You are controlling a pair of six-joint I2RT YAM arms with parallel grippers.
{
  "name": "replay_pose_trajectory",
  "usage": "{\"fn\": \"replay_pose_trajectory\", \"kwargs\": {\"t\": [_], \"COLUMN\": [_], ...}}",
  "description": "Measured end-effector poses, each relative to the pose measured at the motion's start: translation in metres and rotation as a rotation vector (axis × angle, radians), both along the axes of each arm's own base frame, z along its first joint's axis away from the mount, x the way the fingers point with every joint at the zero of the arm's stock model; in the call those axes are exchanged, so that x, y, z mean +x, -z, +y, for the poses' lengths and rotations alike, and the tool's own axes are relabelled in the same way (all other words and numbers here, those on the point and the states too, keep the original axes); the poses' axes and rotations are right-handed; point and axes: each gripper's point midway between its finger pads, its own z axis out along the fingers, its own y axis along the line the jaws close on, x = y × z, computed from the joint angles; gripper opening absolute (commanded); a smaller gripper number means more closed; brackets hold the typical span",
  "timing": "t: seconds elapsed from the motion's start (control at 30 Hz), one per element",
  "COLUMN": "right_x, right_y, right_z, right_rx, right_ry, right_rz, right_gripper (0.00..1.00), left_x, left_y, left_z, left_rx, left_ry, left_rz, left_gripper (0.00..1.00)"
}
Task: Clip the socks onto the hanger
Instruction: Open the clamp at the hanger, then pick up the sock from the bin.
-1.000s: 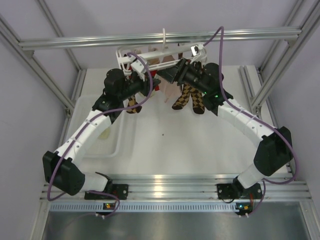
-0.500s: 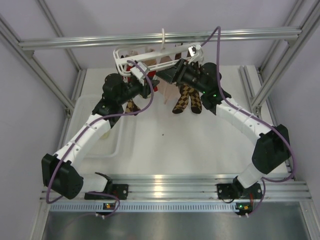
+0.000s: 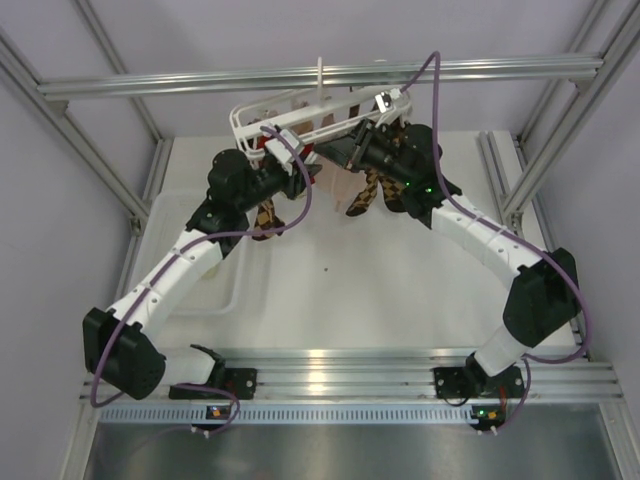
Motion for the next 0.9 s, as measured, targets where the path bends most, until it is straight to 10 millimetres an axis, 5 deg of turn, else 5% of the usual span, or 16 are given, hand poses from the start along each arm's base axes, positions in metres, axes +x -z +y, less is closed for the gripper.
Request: {"fn": "replay_pose_trajectory", "kwargs": {"t": [0.07,0.3,0.47,0.67,0.9], "right_x": [0.000,-0.002,-0.002,0.002,0.003], "right_y": [0.000,-0.004,-0.006,-0.007,-0.006], "right_z": [0.000,0.001,0.001,-0.002,-0.003], "right_rx": [0.000,0.007,0.008,0.006,0.003], "right_ry": [0.001,-0.013,-0.016,0.004,0.004], "right_rz": [-0.003,-0.020,-0.039,-0.046,-0.047], "right_gripper": [0.01,0.00,0.00,0.00,0.00], "left_x": [-0.004,-0.025,-0.044,-0.045,-0.046], "left_y": [0.000,-0.009,-0.030,-0.056,-0.028], "left_z": [-0.001,0.004,0.027,0.102,0.194], "left_rx": [0.002,-0.035,-0.115,-0.243,-0.276], "left_ry": [0.010,0.016,-0.017,-0.184,-0.527], "left_rz": [0.001,0.053,0.111,0.240,0.441], "left_gripper": [0.55,0.59,0.60,0.59,0.52]}}
